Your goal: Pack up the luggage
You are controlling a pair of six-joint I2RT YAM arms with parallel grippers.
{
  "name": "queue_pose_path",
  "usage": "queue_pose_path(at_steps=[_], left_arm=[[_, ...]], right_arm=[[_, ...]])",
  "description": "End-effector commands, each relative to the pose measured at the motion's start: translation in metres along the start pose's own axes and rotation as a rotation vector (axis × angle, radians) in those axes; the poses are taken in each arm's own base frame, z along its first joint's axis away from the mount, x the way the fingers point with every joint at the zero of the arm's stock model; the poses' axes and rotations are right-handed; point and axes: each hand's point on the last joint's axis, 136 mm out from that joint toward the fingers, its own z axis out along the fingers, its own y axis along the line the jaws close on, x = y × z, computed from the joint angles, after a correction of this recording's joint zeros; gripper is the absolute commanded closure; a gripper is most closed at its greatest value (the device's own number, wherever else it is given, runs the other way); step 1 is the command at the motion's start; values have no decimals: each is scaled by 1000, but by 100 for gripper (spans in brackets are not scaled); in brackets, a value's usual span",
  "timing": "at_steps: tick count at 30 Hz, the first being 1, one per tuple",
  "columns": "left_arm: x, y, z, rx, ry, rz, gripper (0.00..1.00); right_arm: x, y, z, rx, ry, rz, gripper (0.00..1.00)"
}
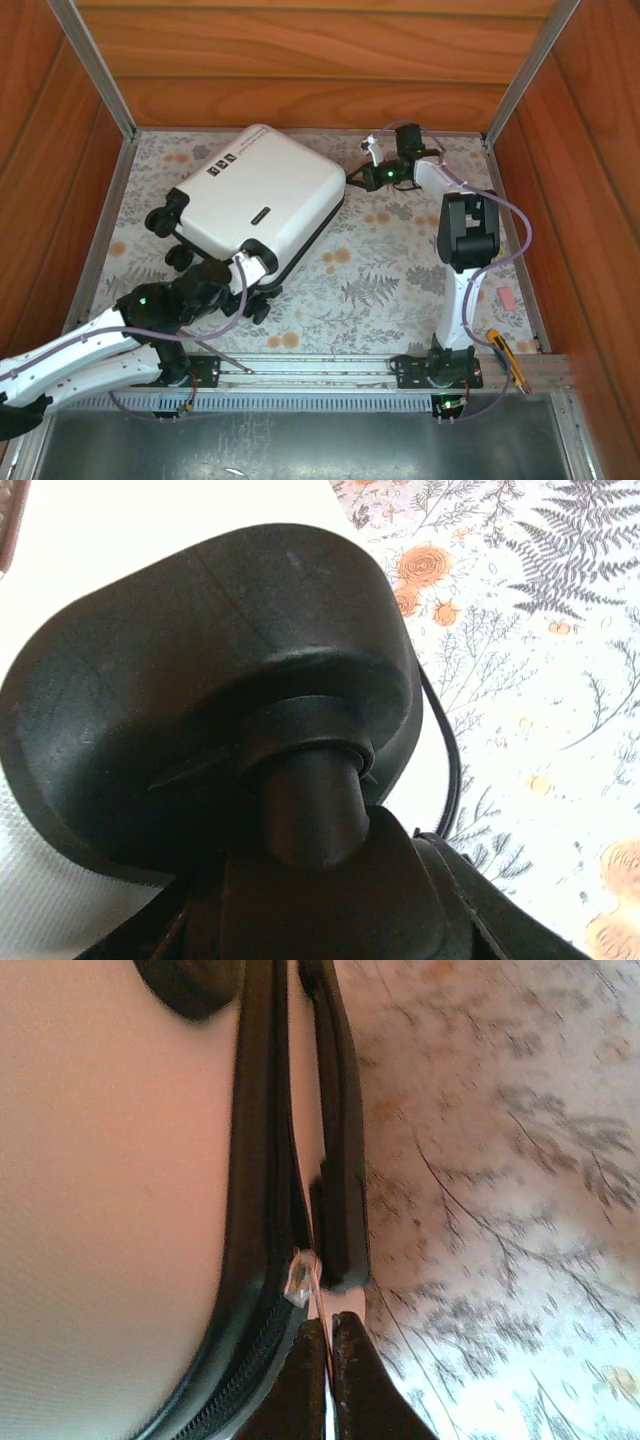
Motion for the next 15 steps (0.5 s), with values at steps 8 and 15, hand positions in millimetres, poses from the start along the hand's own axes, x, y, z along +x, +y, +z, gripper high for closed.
queue_pose_path(at_steps=[8, 15], left_arm=[[13, -82, -33, 457, -90, 413, 100], [12, -86, -28, 474, -93, 444, 100]], right_arm=[[-85, -92, -33, 235, -238, -154, 100], [-77, -89, 7, 310, -185, -141, 100]])
